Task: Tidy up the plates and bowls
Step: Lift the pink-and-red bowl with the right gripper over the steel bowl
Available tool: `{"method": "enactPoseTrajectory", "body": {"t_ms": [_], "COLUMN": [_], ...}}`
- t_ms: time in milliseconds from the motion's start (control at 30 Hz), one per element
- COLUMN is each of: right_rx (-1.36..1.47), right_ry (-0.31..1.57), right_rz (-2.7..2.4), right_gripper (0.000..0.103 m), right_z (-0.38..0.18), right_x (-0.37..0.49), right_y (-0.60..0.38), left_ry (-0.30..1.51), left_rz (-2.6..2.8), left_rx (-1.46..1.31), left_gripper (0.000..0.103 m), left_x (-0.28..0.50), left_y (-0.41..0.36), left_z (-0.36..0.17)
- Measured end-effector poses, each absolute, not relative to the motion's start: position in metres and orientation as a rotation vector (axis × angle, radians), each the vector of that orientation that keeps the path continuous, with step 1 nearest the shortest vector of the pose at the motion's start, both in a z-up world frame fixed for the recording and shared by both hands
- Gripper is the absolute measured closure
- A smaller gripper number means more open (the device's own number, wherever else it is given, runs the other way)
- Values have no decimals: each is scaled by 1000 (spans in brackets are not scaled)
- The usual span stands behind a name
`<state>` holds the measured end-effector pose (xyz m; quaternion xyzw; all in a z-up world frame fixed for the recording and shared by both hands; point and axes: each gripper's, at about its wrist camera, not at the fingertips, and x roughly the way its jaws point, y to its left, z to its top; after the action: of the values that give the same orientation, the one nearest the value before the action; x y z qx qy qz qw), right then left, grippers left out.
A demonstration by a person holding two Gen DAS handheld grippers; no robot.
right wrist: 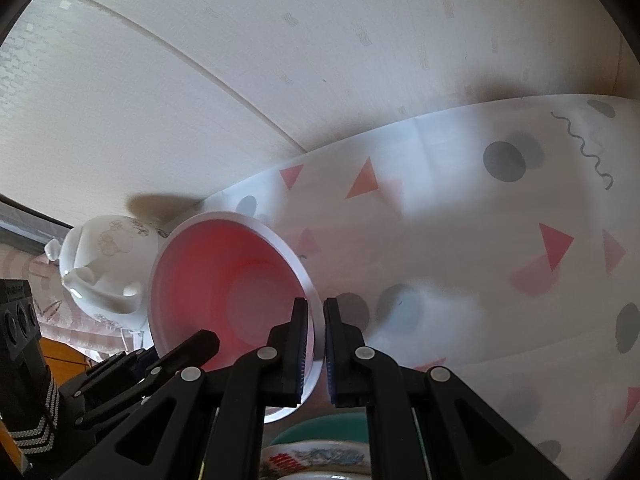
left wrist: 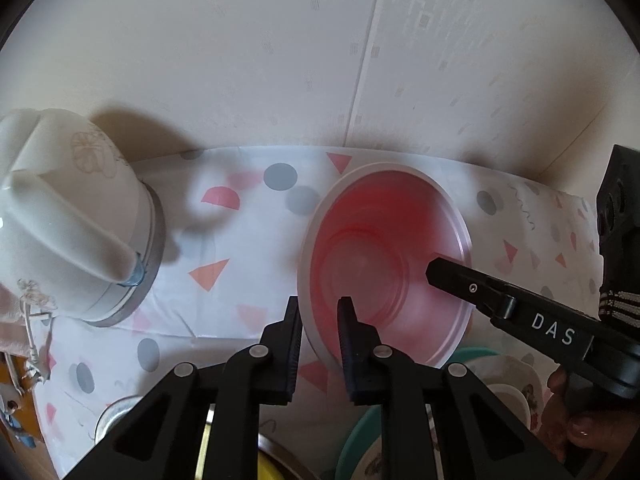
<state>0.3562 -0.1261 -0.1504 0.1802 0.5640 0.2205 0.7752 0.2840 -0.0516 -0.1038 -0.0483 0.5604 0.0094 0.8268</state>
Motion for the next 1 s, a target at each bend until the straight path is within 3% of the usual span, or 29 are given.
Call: {"method": "enactPoseTrajectory", "body": {"t_ms": [567, 1000], "right_rx": [398, 321], "right_ry": [1146, 1177], "right_rz": [589, 685], "right_gripper": [95, 95], "right_z": [-99, -92], "right_x": [304, 262], "right_y": [-104, -52], "left_ry": [1044, 1029], "left_rz": [62, 139], "left_rx": [-191, -268], "left_gripper": [85, 85], "left_x": [213, 154], "left_y": [-20, 25], "left_z": [-49, -49]}}
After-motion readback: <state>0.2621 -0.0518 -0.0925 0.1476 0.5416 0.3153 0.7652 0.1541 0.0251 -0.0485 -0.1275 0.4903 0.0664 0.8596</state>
